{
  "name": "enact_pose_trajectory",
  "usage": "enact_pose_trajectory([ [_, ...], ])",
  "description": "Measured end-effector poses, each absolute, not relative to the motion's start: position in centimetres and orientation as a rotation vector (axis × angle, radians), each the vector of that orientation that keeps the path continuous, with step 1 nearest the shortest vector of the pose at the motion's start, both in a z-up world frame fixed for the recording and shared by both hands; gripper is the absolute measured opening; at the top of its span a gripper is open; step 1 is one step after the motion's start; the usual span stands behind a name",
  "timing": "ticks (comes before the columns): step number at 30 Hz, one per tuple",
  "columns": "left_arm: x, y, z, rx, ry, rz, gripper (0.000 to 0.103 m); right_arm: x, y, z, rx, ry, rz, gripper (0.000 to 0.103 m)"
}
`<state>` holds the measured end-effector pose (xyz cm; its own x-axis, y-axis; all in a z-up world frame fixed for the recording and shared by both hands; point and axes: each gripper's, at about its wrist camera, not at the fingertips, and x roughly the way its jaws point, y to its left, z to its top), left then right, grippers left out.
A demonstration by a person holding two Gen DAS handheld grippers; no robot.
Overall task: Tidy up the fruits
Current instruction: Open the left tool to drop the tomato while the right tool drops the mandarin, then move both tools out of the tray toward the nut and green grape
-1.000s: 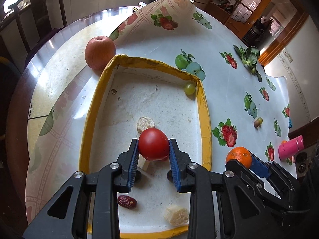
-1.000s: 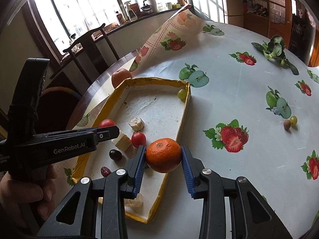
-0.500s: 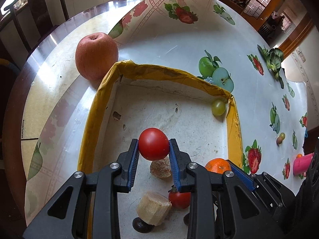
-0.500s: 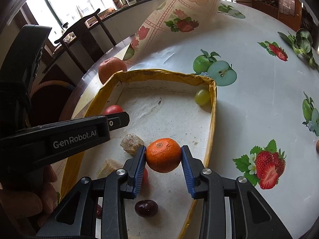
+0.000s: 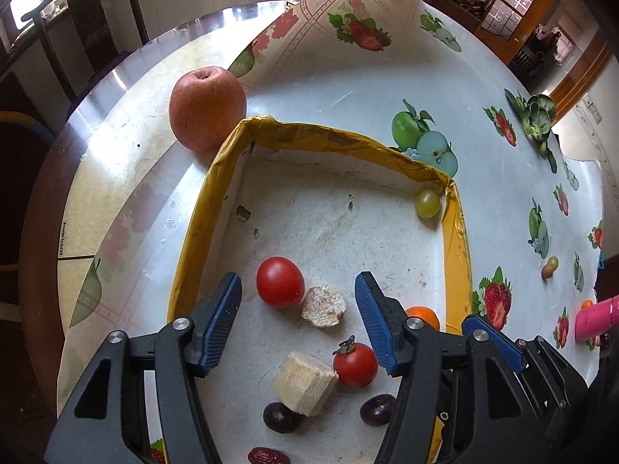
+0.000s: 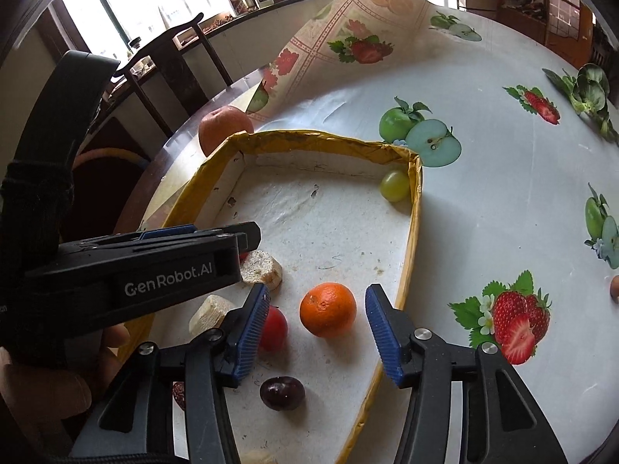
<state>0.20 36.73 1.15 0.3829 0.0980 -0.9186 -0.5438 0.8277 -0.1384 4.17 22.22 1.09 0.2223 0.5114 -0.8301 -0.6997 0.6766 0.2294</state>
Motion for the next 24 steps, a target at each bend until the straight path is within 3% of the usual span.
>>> enact_pose_trajectory([
  [24, 0.6, 28.9, 4.2, -0.424, 1.087, 0.3, 0.06, 3.9, 10.0, 3.2, -0.071, 1.052, 0.669, 0.054],
])
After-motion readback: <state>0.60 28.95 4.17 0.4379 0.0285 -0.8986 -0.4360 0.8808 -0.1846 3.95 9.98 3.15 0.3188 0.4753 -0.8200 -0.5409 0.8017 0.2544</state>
